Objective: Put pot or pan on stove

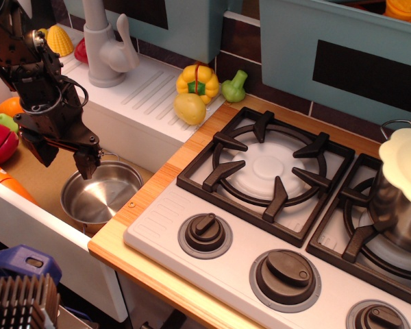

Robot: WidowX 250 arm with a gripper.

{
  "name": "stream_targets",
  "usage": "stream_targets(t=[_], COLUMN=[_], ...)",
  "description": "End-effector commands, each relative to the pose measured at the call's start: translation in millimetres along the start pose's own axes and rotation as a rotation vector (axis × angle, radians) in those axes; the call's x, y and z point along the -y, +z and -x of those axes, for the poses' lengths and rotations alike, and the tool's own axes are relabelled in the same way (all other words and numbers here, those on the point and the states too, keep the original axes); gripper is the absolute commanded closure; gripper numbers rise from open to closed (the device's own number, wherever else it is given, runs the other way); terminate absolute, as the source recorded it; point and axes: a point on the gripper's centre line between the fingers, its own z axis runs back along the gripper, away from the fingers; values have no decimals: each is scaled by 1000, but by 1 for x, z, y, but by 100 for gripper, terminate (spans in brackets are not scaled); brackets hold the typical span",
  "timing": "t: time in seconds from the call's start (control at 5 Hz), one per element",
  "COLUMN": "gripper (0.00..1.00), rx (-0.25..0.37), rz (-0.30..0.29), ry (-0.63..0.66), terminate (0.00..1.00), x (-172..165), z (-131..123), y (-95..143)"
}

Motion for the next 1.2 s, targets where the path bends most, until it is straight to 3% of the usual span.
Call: stream_targets(t=[0.0, 0.4, 1.0], gripper=[0, 0, 0], rx=[0, 21, 23], rz=[0, -35, 23], ry=[0, 33, 66], terminate=[0, 0, 0], x=[0, -13, -26], z=[0, 8, 6], y=[0, -14, -48])
